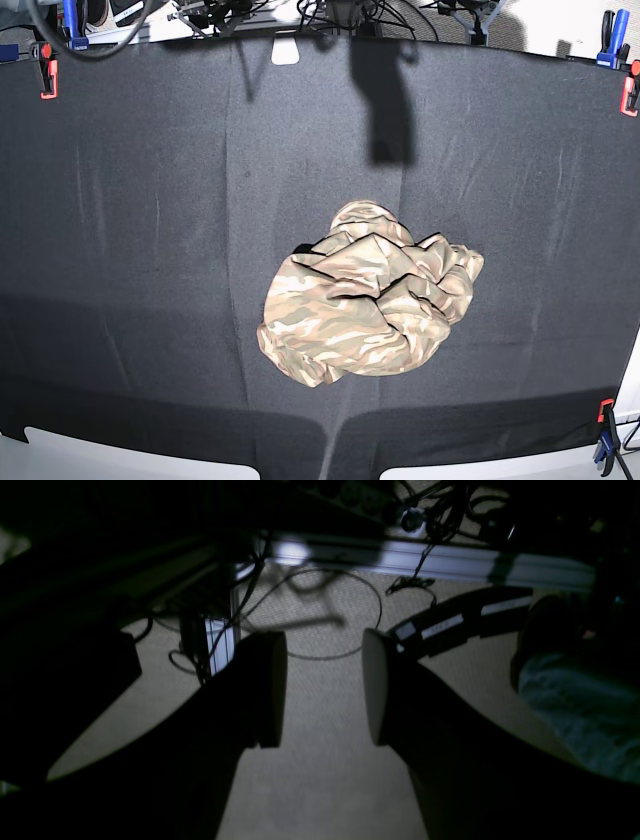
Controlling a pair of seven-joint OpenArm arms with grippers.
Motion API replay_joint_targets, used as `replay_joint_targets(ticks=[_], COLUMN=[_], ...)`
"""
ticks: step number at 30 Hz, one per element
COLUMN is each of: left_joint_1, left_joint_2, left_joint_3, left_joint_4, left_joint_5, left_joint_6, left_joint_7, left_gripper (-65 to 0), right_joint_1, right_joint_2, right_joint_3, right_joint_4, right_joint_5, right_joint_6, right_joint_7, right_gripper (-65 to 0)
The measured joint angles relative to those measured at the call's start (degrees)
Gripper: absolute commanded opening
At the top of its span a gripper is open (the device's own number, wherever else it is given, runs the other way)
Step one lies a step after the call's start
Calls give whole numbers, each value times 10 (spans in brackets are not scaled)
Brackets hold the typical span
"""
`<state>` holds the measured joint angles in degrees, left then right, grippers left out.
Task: Layout the t-shirt on the table in an organized manner, then fold the t-shirt properly
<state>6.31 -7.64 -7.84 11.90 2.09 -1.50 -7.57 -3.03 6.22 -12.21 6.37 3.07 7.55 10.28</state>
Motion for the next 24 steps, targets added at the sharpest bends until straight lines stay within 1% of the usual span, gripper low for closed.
replay_joint_targets(ticks=[2,4,5,8,13,14,16,17,20,23,24], left_joint_1=[1,6,9,21,67,78,97,107,133,163,173], left_joint_2=[0,0,0,0,0,0,0,0,0,0,0], left_joint_3=[0,0,0,0,0,0,0,0,0,0,0], left_joint_4=[7,24,36,76,131,139,154,163,187,211,219], left_joint_5=[-2,-2,-2,-2,-2,-2,-2,-2,-2,-2,-2], left_joint_6=[0,0,0,0,0,0,0,0,0,0,0], left_joint_7=[-30,-42,-40,-33,-23,-21,-17,-17,-22,-25,-23], left_gripper=[-392,-392,-392,-392,-392,-392,-392,-392,-392,-392,-392], right_joint_1=[-4,-8,-9,-20,-56,-66,-86,-97,-134,-171,-183], right_joint_2=[0,0,0,2,6,9,19,24,37,50,54], right_joint_3=[0,0,0,0,0,0,0,0,0,0,0], right_joint_4=[0,1,1,1,11,19,40,52,92,138,153], right_joint_5=[-1,0,0,0,0,-3,-31,-33,-30,-29,-14], right_joint_6=[0,0,0,0,0,0,0,0,0,0,0], right_joint_7=[49,101,105,103,99,95,83,77,63,69,69], right_gripper=[-404,-404,-404,-404,-404,-404,-404,-404,-404,-404,-404])
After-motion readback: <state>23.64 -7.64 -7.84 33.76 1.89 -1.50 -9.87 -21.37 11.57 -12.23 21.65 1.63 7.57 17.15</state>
